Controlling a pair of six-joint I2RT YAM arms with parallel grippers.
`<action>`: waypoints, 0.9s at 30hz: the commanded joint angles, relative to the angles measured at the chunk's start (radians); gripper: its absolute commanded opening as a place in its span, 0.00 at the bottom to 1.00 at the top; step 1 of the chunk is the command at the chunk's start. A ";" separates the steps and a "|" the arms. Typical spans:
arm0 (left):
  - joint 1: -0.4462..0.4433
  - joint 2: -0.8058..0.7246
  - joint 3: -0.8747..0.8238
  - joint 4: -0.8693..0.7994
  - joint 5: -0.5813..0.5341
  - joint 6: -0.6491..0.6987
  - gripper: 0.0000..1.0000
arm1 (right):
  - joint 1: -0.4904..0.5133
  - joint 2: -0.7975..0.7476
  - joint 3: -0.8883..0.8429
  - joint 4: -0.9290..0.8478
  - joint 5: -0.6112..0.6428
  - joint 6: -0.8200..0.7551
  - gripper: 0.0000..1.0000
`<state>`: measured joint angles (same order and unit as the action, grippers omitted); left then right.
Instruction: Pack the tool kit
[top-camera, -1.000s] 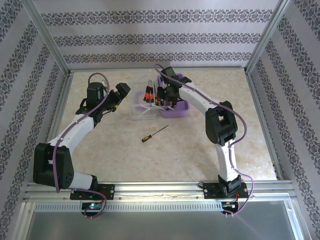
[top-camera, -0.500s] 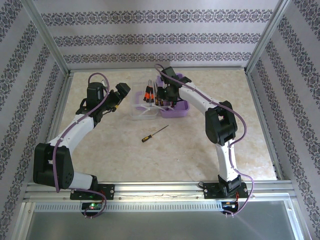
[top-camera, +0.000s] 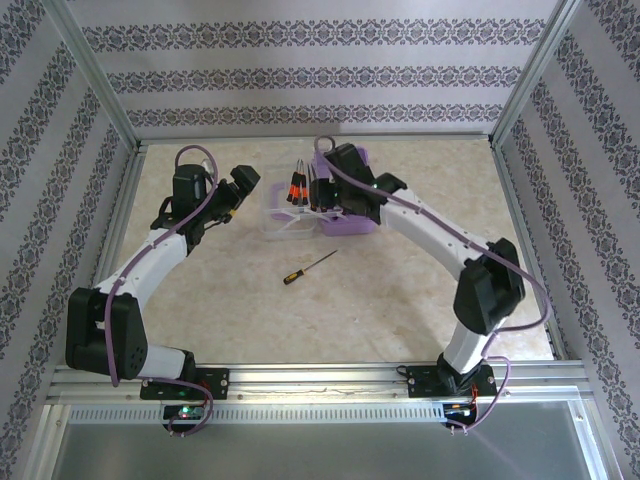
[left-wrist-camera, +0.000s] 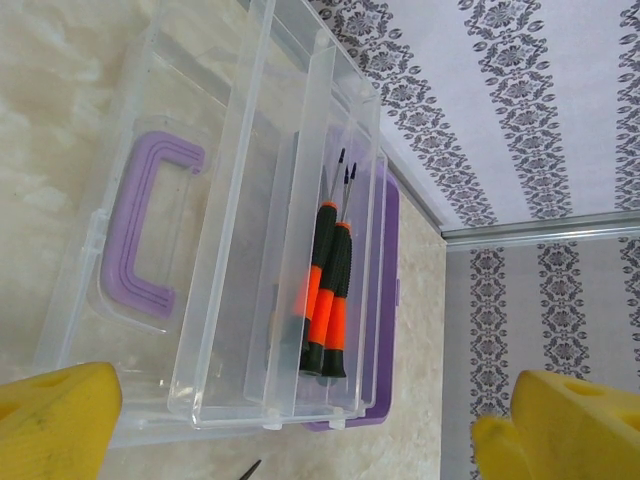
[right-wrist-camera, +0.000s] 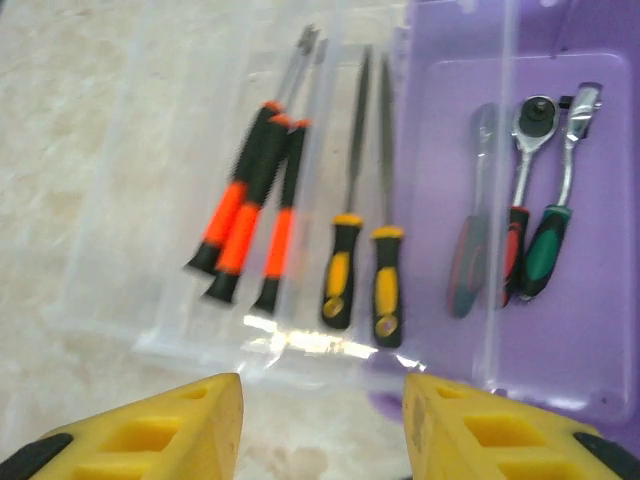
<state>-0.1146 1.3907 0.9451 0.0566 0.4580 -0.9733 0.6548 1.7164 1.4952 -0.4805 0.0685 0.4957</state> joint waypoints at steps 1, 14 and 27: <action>0.029 -0.038 0.013 0.002 -0.024 0.001 1.00 | 0.095 -0.025 -0.099 0.030 0.123 0.019 0.54; 0.082 -0.054 0.001 0.009 -0.039 -0.008 1.00 | 0.342 0.104 -0.234 -0.018 0.346 0.253 0.73; 0.082 -0.037 0.002 0.016 -0.020 -0.019 1.00 | 0.342 0.302 -0.115 0.003 0.312 0.296 0.77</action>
<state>-0.0437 1.3579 0.9451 0.0566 0.4335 -0.9775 0.9913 1.9919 1.3426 -0.4774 0.3687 0.7620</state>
